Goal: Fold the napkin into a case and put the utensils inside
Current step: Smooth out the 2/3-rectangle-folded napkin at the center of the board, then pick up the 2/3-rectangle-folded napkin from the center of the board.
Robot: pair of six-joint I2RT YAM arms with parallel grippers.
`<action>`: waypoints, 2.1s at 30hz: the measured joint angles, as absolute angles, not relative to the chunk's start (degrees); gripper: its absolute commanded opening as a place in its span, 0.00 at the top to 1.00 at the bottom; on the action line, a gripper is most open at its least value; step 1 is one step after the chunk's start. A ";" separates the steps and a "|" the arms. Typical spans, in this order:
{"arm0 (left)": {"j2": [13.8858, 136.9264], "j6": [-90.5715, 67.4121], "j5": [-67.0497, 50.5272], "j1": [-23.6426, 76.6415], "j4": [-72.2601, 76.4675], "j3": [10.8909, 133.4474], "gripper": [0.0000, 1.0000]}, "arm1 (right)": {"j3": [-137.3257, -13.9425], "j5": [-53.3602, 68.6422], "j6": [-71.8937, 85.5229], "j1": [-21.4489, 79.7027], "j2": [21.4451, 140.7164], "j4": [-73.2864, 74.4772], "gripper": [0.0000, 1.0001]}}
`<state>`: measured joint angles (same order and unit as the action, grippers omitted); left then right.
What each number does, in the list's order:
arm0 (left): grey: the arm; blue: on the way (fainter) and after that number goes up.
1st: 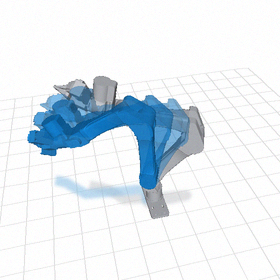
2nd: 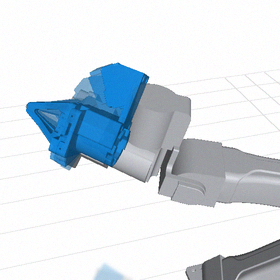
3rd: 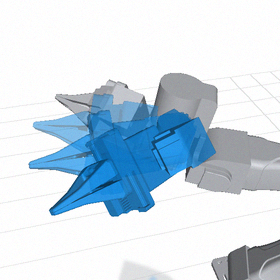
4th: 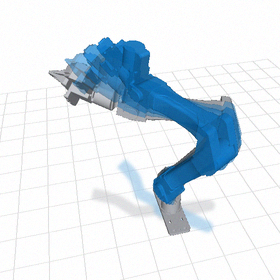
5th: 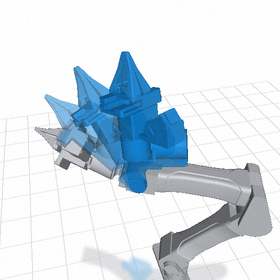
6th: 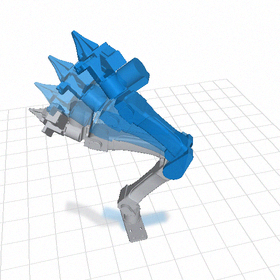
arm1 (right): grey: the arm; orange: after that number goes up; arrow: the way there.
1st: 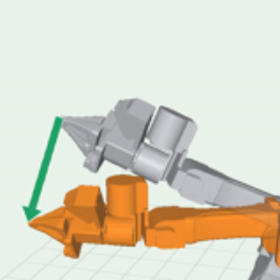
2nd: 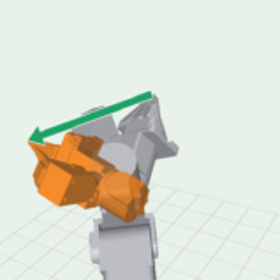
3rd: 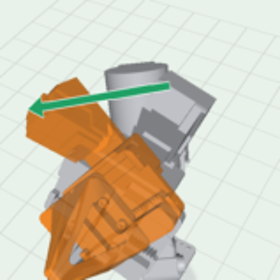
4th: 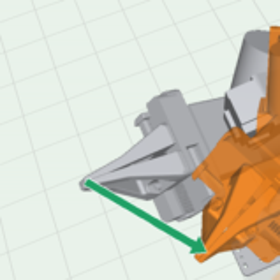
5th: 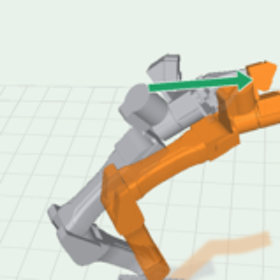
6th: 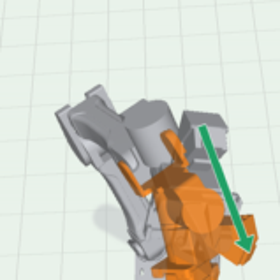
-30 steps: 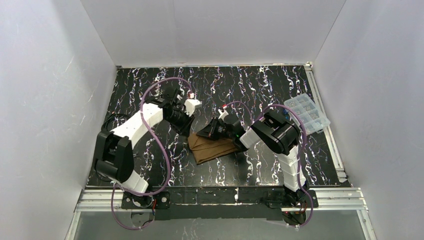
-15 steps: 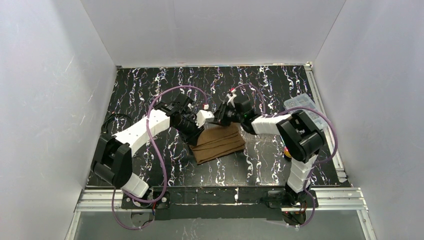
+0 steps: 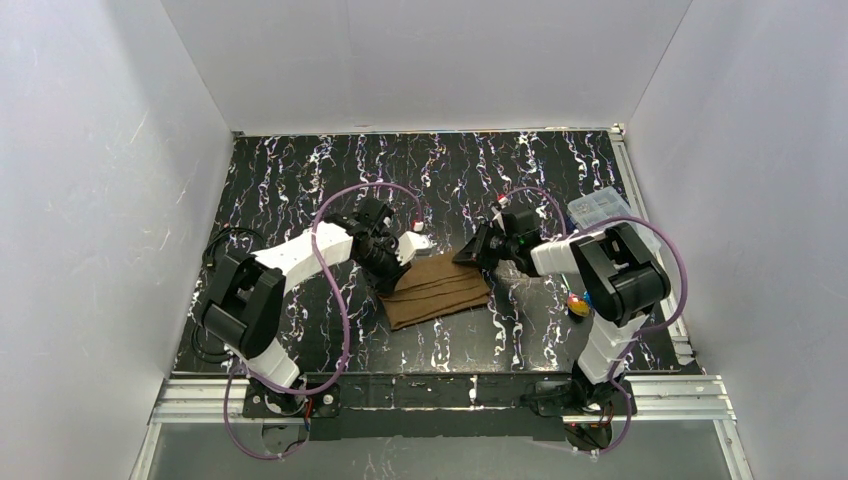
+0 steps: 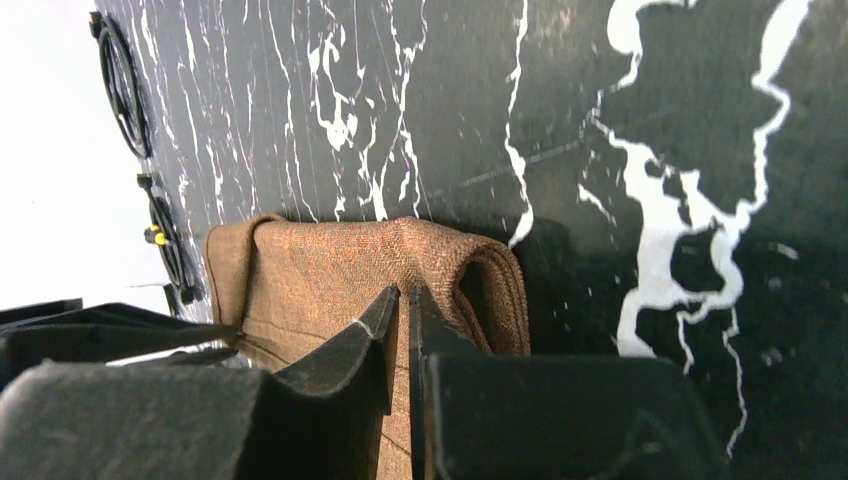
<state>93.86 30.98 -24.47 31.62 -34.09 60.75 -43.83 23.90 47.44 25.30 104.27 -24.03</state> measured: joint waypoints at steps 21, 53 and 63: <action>84.73 45.04 -20.51 32.16 -36.60 57.08 0.79 | -41.21 12.82 25.26 35.27 77.80 -12.99 0.47; 49.21 89.58 -34.02 34.39 -37.04 30.39 0.47 | -53.43 17.85 19.55 47.66 97.38 -16.36 0.99; 59.09 95.33 -29.89 38.22 -23.57 26.74 0.54 | -45.41 20.32 26.00 44.95 100.82 -25.36 0.99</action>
